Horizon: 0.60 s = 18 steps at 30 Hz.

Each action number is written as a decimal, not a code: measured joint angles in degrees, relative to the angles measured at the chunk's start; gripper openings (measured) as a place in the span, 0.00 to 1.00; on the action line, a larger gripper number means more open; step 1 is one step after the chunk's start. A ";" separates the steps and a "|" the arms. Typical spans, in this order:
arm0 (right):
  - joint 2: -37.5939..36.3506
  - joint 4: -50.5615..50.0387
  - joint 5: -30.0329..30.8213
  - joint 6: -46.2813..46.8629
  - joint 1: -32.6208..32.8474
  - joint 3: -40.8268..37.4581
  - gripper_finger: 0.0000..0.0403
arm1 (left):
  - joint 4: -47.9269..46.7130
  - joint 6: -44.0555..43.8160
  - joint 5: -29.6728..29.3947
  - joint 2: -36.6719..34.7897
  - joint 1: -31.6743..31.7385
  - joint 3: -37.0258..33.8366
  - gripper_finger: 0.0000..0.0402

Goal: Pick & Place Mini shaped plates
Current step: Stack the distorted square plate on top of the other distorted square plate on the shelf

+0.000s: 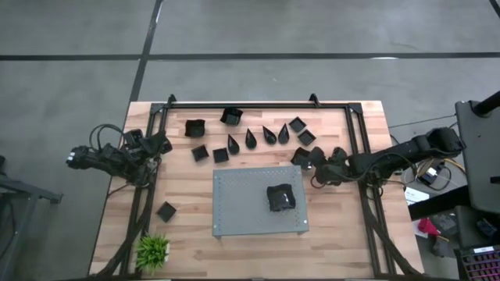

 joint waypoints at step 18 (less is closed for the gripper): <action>0.02 9.60 -0.64 -2.99 -3.97 -4.84 0.24 | -0.01 0.50 0.00 0.02 0.01 0.00 0.00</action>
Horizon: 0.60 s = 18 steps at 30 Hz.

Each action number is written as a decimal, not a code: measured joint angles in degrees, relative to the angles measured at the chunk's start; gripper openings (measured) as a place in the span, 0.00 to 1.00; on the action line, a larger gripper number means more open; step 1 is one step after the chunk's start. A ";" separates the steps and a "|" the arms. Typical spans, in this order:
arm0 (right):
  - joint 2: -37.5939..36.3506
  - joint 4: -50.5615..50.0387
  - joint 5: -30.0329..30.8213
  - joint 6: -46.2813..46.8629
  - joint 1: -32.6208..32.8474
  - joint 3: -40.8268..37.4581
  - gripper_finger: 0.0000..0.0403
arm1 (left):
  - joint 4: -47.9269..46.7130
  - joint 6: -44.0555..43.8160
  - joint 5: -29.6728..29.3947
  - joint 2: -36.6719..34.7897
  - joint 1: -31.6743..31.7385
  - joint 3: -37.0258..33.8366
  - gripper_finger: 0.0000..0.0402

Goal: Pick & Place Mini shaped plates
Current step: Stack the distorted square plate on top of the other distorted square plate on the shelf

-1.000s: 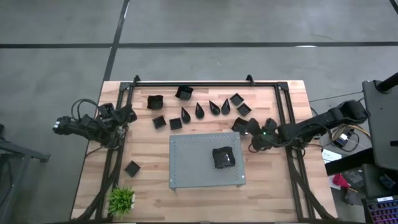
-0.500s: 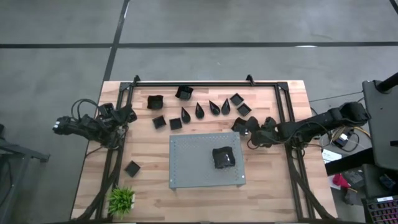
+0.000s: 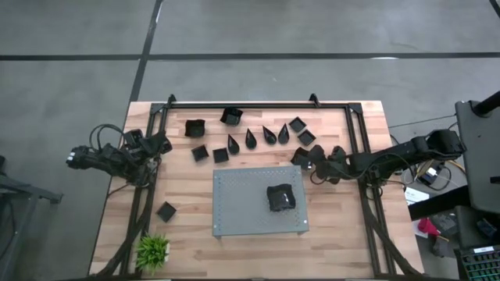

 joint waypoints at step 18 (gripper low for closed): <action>-1.07 0.06 -1.70 -5.04 -0.59 -1.02 0.02 | -0.01 -0.24 0.02 0.01 0.01 0.00 0.00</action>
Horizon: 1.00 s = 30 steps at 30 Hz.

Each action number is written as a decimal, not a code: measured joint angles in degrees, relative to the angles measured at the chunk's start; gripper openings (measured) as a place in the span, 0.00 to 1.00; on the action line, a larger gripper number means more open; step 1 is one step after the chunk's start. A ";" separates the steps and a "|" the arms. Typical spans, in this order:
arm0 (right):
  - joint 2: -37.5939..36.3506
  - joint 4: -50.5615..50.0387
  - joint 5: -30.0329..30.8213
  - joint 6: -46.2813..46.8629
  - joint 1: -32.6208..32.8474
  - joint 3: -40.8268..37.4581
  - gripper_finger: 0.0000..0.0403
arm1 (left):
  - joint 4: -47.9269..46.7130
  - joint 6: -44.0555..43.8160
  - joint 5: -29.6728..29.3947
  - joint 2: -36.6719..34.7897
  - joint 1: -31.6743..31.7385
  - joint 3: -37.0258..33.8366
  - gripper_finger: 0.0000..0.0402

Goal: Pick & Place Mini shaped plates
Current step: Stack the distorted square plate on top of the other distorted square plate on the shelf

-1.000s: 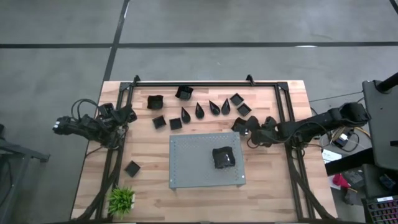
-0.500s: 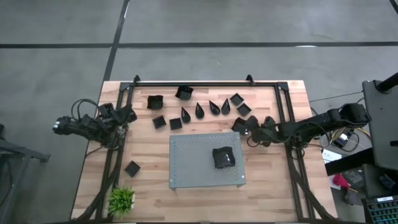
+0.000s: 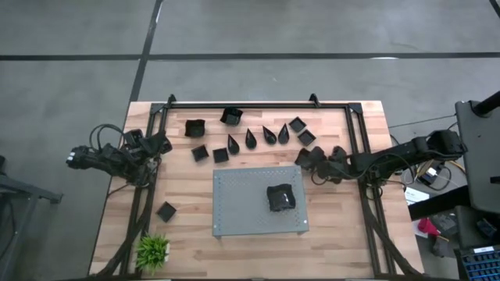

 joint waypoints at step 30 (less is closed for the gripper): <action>-7.75 -31.86 -0.98 -30.02 0.04 41.88 0.02 | -3.64 1.28 0.00 -0.02 -0.01 0.00 0.00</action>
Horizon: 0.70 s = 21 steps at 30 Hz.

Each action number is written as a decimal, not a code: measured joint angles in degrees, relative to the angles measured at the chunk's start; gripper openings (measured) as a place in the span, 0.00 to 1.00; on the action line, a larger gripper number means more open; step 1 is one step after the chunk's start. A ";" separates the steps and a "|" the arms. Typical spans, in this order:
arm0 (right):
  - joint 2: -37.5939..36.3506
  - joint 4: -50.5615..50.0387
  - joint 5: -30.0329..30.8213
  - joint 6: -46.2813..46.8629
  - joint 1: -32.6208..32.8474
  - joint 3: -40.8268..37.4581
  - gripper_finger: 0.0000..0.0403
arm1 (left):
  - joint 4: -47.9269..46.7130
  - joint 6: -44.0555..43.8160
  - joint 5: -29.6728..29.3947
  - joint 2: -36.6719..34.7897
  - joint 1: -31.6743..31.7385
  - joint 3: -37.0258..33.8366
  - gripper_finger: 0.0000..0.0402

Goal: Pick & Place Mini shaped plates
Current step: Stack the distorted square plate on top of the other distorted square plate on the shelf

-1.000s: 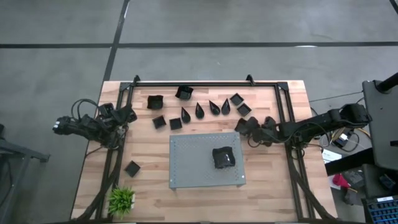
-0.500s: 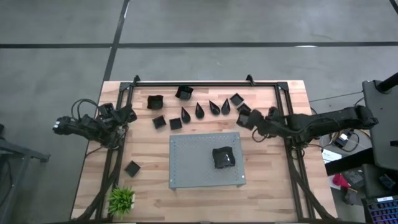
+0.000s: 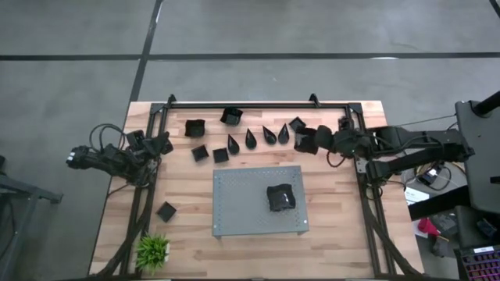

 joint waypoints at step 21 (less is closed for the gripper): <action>22.41 -8.78 -17.89 3.49 11.80 25.41 0.02 | -0.36 -0.34 0.42 0.00 0.00 0.00 0.00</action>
